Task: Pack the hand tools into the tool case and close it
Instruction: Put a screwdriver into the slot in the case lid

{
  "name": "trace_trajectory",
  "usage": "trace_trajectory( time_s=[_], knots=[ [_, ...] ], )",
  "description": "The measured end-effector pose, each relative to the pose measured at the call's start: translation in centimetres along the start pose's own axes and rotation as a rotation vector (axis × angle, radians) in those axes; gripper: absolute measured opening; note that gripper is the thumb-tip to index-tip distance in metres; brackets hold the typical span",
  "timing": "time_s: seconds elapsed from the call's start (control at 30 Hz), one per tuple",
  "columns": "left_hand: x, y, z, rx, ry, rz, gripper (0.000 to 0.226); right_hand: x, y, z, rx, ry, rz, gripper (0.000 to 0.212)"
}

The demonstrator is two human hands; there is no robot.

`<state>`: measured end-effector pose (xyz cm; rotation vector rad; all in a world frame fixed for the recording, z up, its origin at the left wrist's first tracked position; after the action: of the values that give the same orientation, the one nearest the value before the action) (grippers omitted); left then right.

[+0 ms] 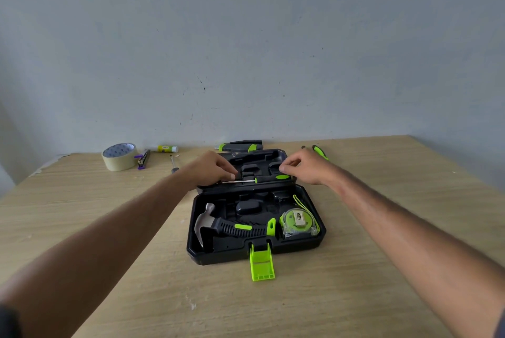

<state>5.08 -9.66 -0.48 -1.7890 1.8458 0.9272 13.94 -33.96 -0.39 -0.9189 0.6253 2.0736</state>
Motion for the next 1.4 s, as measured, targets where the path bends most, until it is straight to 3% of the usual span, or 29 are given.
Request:
trace_trajectory(
  time_s=[0.07,0.13,0.27,0.3,0.5,0.67,0.77,0.87,1.0,1.07,1.27,1.4],
  knots=[
    [-1.0,0.0,0.8,-0.091,0.034,-0.071,0.025,-0.7,-0.4,-1.0,0.074,-0.041,-0.061,0.027],
    [-1.7,0.3,1.8,-0.220,0.024,-0.104,0.049,-0.6,-1.1,-2.4,0.176,-0.151,-0.024,0.052],
    [-2.5,0.2,4.1,-0.423,-0.026,-0.071,0.125,0.7,-1.5,-3.1,0.291,-0.274,0.085,0.049],
    [-2.5,0.0,4.5,-0.430,-0.013,-0.060,0.133,0.8,-1.6,-3.0,0.291,-0.282,0.095,0.045],
    [-2.4,-0.5,5.5,-0.440,-0.032,-0.025,0.162,1.3,-1.9,-2.8,0.273,-0.327,0.115,0.037],
    [-1.9,-0.7,5.4,-0.447,-0.093,0.009,0.181,1.7,-2.0,-3.4,0.295,-0.426,0.114,0.044],
    [-1.7,-0.4,5.0,-0.467,-0.134,0.024,0.185,2.1,-2.1,-3.6,0.325,-0.448,0.137,0.056],
    [-1.7,-0.5,4.7,-0.464,-0.160,0.010,0.181,2.2,-2.1,-3.4,0.341,-0.482,0.130,0.055],
    [-1.5,-0.3,3.8,-0.464,-0.304,-0.026,0.140,2.5,-2.5,-3.4,0.359,-0.521,0.140,0.045],
    [-1.3,-0.4,3.7,-0.470,-0.339,-0.024,0.130,2.5,-2.4,-3.2,0.362,-0.529,0.145,0.042],
    [-1.0,-0.2,3.6,-0.466,-0.375,-0.007,0.123,2.3,-1.7,-3.1,0.354,-0.542,0.119,0.044],
    [-1.1,-0.4,3.8,-0.486,-0.369,0.005,0.125,2.4,-1.5,-3.0,0.374,-0.551,0.139,0.027]
  ],
)
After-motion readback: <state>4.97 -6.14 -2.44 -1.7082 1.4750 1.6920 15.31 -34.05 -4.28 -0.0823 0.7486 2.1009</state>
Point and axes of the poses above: each hand's wrist, its own y-axis away from the middle knuckle, its own x-axis out of the palm, z = x × y, the point moved 7 cm from there along -y, towards the middle knuckle, and after that the axes turned 11 degrees about z, right-handed, at the moved point
